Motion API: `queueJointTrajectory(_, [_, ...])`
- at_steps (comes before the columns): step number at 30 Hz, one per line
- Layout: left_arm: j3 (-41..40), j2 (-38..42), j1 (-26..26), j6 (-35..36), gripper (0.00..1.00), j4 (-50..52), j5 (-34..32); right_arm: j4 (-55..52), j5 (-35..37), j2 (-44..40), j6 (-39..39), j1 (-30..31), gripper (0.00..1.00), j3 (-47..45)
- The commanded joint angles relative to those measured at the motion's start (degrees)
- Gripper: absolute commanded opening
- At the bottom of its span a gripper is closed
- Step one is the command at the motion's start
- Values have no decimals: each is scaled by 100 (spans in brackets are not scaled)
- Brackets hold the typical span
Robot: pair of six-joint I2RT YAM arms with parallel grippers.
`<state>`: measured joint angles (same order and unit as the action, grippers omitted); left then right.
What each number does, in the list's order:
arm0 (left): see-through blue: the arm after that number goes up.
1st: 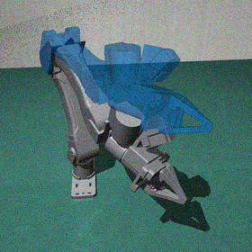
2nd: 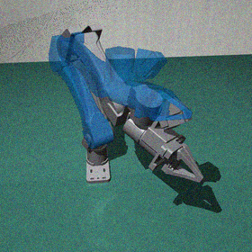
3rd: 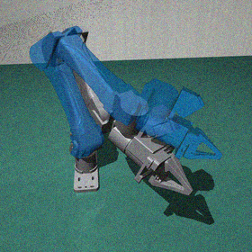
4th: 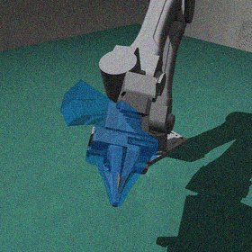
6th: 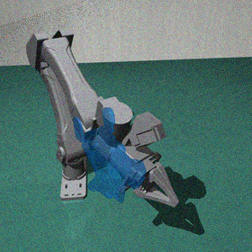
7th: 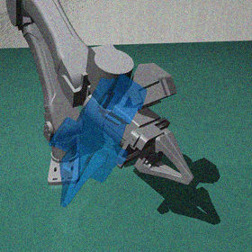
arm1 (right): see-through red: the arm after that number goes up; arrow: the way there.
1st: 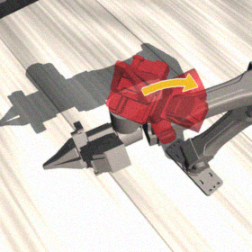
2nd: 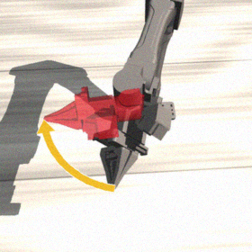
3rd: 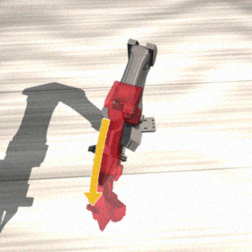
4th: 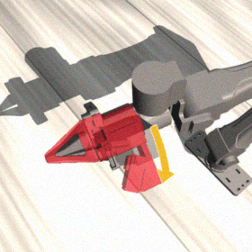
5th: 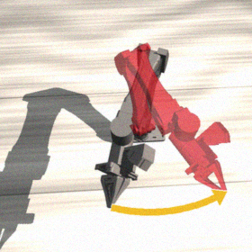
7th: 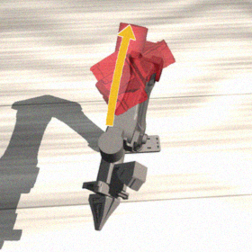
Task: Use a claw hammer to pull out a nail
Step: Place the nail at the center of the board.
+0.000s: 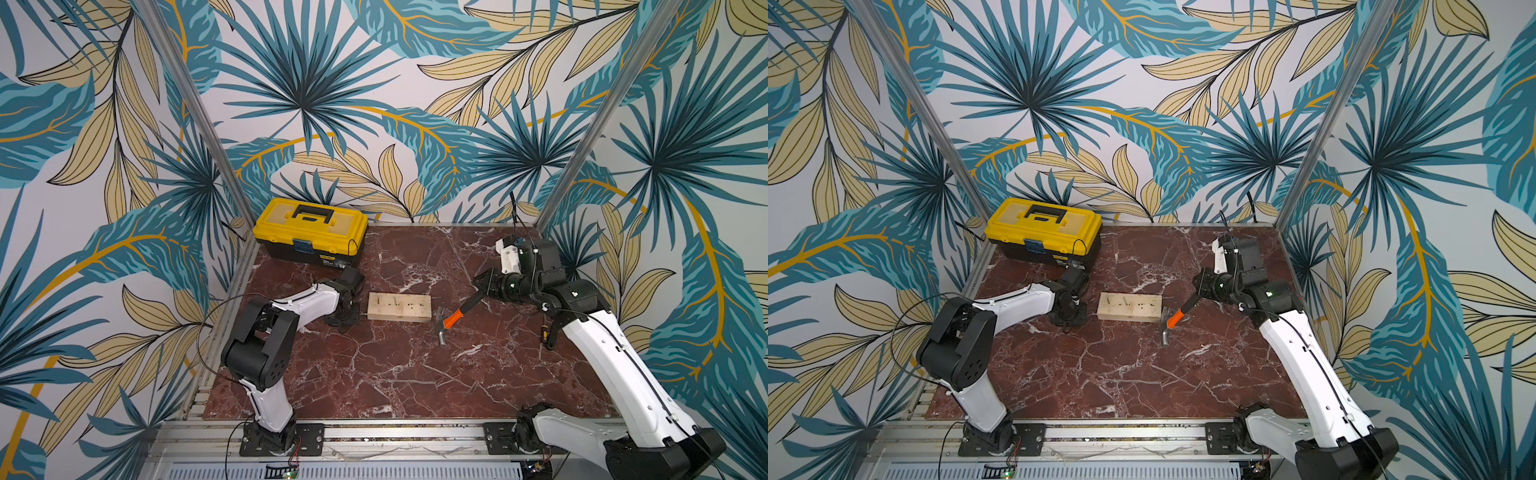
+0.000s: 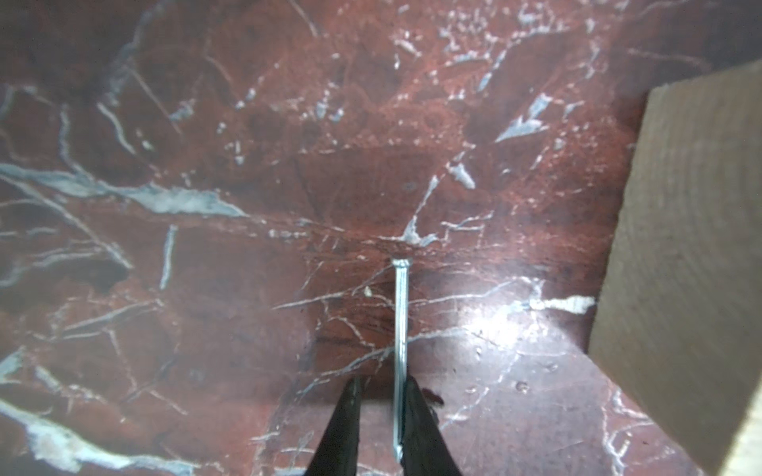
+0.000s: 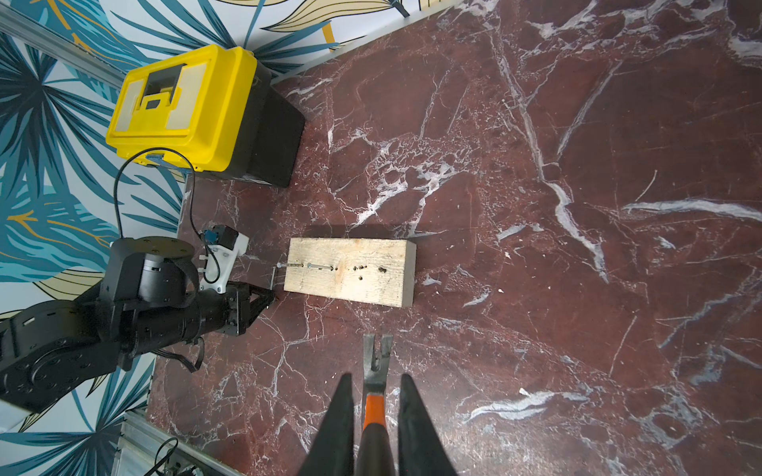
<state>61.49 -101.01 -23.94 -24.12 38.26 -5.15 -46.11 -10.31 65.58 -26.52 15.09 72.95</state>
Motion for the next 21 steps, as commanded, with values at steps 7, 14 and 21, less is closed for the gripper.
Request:
queueJointTrajectory(7, [456,1099,20,368,26,172,15,755,-207,-67,-247,-15,0,-194])
queueJointTrajectory(14, [732,1762,14,750,29,173,507,1016,-220,-96,-412,-15,0,-247])
queueJointTrajectory(21, [995,2151,17,850,30,164,1160,1387,-243,-253,-526,-15,0,-425])
